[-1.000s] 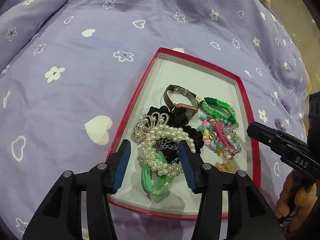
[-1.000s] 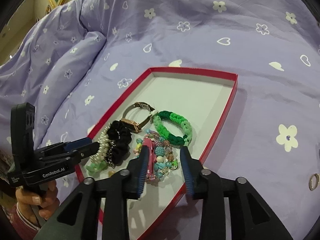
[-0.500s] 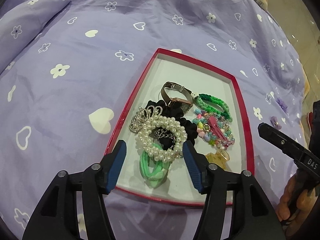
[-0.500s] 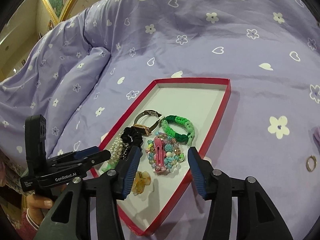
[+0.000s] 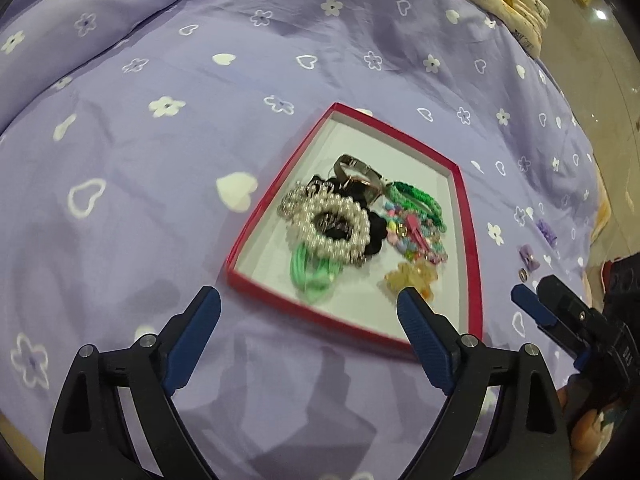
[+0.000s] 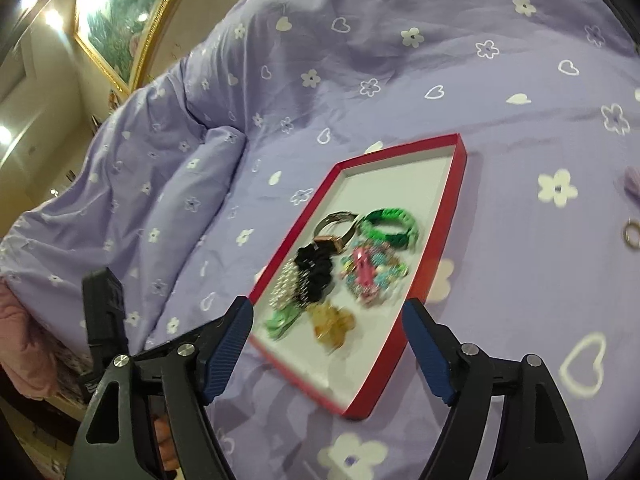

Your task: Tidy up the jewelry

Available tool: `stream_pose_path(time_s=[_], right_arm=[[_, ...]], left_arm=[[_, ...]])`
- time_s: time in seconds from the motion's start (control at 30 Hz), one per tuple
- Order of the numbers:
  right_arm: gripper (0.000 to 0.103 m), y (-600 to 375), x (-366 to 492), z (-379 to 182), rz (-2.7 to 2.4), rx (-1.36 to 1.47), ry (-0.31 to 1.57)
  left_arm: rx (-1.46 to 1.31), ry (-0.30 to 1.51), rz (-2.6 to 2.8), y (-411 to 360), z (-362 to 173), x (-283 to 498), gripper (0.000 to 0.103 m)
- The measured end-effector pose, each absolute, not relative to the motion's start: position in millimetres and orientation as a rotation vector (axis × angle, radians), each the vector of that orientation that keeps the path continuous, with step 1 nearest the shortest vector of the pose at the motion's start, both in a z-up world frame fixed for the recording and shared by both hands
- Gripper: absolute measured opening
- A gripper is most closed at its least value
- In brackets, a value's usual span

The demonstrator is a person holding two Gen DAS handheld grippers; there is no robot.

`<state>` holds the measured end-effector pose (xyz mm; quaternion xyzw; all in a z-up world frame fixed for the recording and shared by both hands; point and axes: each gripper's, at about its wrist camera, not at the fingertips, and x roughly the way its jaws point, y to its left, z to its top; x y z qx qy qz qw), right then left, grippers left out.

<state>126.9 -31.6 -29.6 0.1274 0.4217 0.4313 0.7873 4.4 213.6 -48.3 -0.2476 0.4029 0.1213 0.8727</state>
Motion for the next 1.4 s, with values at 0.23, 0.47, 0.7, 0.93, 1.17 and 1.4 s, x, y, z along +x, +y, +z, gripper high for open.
stream_pose_path(time_s=[0.23, 0.47, 0.7, 0.93, 1.17, 1.4], right_arm=[[0.080, -47, 102, -31, 0.921, 0.278, 0.878], [0.083, -48, 80, -14, 0.866, 0.145, 0.827], [0.101, -41, 74, 29, 0.823, -0.036, 0.720], [0.102, -34, 67, 28, 0.770, -0.083, 0.628], [0.102, -26, 56, -6, 0.775, -0.098, 0.673], [0.102, -29, 53, -21, 0.769, -0.105, 0.705]], left_arm=[[-0.467, 0.834, 0.279, 199, -44, -24, 0.093], [-0.349, 0.808, 0.310, 182, -28, -40, 0.093], [-0.185, 0.702, 0.353, 176, 14, -39, 0.103], [-0.147, 0.646, 0.421, 174, 13, -40, 0.103], [-0.149, 0.684, 0.431, 161, -11, -47, 0.103], [-0.140, 0.720, 0.425, 154, -23, -50, 0.103]])
